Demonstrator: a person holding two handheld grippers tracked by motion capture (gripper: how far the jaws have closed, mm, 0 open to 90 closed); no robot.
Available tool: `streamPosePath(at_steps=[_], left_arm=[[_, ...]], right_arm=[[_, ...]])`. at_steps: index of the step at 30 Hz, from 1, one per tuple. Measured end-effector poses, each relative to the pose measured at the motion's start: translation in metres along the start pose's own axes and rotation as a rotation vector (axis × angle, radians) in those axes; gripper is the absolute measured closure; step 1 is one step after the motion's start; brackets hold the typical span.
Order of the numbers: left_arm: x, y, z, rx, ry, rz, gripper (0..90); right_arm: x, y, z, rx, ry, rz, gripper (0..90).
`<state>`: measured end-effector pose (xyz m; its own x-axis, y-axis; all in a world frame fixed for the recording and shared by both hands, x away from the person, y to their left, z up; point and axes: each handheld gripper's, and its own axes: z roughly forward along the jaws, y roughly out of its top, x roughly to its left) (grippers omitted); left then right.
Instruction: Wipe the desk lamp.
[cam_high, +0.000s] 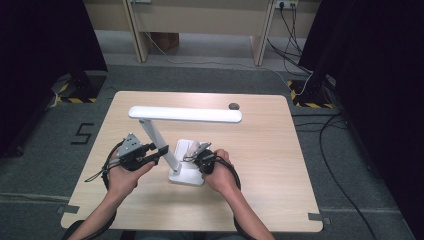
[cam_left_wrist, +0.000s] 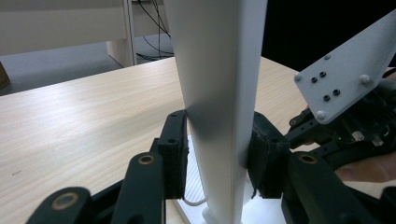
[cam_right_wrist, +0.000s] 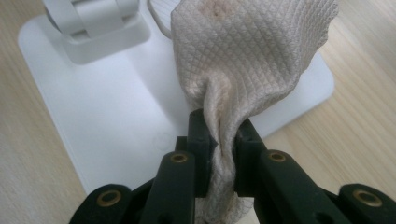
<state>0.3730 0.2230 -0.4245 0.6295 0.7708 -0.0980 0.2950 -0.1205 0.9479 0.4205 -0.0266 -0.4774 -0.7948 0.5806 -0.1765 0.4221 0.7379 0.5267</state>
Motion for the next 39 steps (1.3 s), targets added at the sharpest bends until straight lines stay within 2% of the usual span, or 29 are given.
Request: streamPosePath(at_steps=[1,4,7,8,11,12,14,17,18,19,20,22,25,29,34,39], left_arm=[[0.000,0.000,0.000,-0.001,0.000,0.001,62.0],[0.000,0.000,0.000,-0.003,0.001,-0.001,62.1],[0.000,0.000,0.000,-0.003,0.001,0.000,62.1],[0.000,0.000,0.000,-0.004,0.001,0.000,62.1],[0.000,0.000,0.000,-0.006,0.003,0.001,62.1],[0.000,0.000,0.000,-0.006,0.003,0.001,62.1],[0.000,0.000,0.000,-0.006,0.004,0.001,62.1],[-0.001,0.000,0.000,-0.008,0.005,0.001,62.1],[-0.001,0.000,0.000,-0.008,0.005,0.001,62.2],[0.000,0.001,0.000,-0.007,0.004,0.001,62.2],[0.000,0.001,0.000,-0.009,0.004,-0.001,62.2],[0.000,0.001,0.000,-0.008,0.003,-0.001,62.3],[0.000,0.001,0.000,-0.008,0.001,-0.002,62.2],[0.001,0.001,0.000,-0.010,-0.003,-0.006,62.3],[0.000,0.001,0.000,-0.009,-0.001,-0.006,62.4],[0.000,0.002,0.000,-0.006,0.000,-0.001,62.4]], right_arm=[[-0.001,-0.002,-0.001,0.007,-0.006,0.017,81.5],[-0.006,-0.006,-0.004,0.030,-0.034,0.008,81.5],[-0.009,-0.009,-0.006,0.037,-0.042,0.042,81.4],[-0.011,-0.010,-0.007,0.035,-0.044,0.040,81.4],[-0.012,-0.007,-0.010,0.008,-0.045,0.047,81.3],[-0.014,-0.004,-0.010,-0.015,-0.038,0.019,81.3],[-0.010,0.003,-0.012,-0.036,-0.030,0.036,81.2],[-0.006,0.016,-0.012,-0.067,-0.011,0.017,81.1],[-0.003,0.023,-0.011,-0.079,-0.002,0.017,81.1],[-0.002,0.027,-0.010,-0.094,0.001,-0.012,81.0],[0.001,0.033,-0.008,-0.093,0.009,-0.006,81.0],[0.004,0.043,-0.004,-0.101,0.014,-0.047,80.9],[0.010,0.051,0.004,-0.087,0.030,-0.055,80.7],[0.015,0.053,0.015,-0.067,0.032,-0.073,80.6],[0.017,0.048,0.024,-0.052,0.032,-0.056,80.7],[0.017,0.047,0.026,-0.062,0.034,-0.060,80.7]])
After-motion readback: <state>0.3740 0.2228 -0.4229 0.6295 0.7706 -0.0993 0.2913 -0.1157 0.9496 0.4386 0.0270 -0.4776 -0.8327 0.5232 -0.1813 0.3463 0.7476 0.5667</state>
